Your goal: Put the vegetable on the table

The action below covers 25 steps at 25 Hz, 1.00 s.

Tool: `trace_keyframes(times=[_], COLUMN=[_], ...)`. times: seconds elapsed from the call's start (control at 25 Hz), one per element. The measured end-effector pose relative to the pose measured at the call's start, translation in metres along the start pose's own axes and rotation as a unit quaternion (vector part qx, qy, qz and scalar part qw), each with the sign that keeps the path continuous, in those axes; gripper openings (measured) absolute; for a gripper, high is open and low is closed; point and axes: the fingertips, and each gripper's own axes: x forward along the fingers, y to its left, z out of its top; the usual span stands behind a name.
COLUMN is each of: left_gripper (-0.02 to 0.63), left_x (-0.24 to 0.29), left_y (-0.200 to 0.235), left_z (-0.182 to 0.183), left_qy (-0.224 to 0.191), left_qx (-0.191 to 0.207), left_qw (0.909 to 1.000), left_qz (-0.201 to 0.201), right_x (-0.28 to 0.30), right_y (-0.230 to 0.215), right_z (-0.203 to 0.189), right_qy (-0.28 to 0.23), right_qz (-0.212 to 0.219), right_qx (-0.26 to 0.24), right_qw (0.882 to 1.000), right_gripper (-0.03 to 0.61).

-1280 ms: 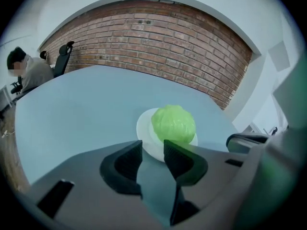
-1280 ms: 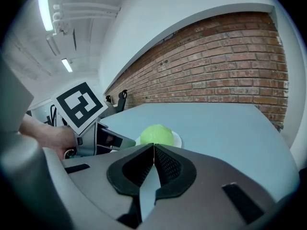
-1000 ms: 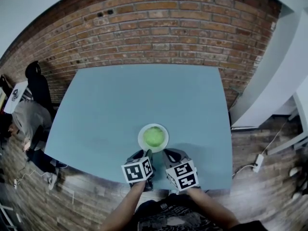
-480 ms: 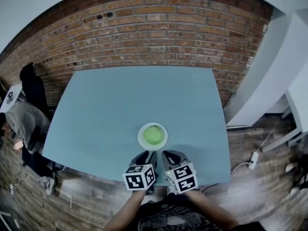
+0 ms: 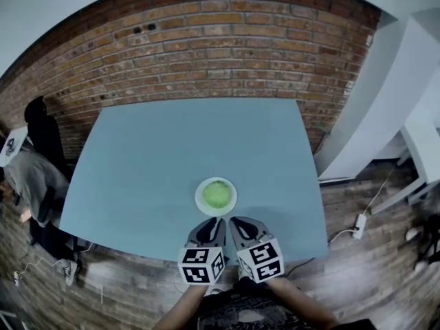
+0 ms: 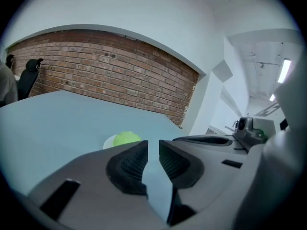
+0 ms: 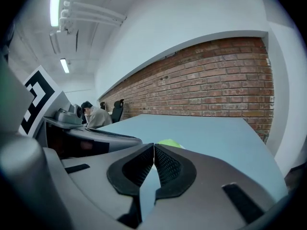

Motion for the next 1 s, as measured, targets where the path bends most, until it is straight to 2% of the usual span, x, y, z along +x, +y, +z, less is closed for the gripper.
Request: trace_keyframes(times=[0.12,0.2,0.36,1.0], left_gripper=[0.074,0.035,0.000,0.000], left_x=[-0.005,-0.006,-0.011,-0.023], left_y=[-0.007,-0.011,-0.014,-0.033], left_z=[0.003,0.003,0.001,0.000], left_qy=[-0.007,-0.008,-0.008,-0.018], left_qx=[0.003,0.005,0.002,0.024], left_qw=[0.9999,0.9999,0.9999,0.9993], left_qz=[-0.007,-0.011,-0.012,-0.021], right_x=[-0.007,-0.011,-0.019,-0.037], right_y=[0.003,0.004,0.008,0.013], right_z=[0.009,0.012,0.014,0.009], right_qy=[-0.004,-0.007,-0.009,-0.005], right_qz=[-0.003,-0.006,-0.011,-0.021], right_qx=[0.000,-0.001,-0.004,-0.010], right_qw=[1.000,1.000,1.000,1.000], right_gripper=[0.009,0.009,0.009,0.009])
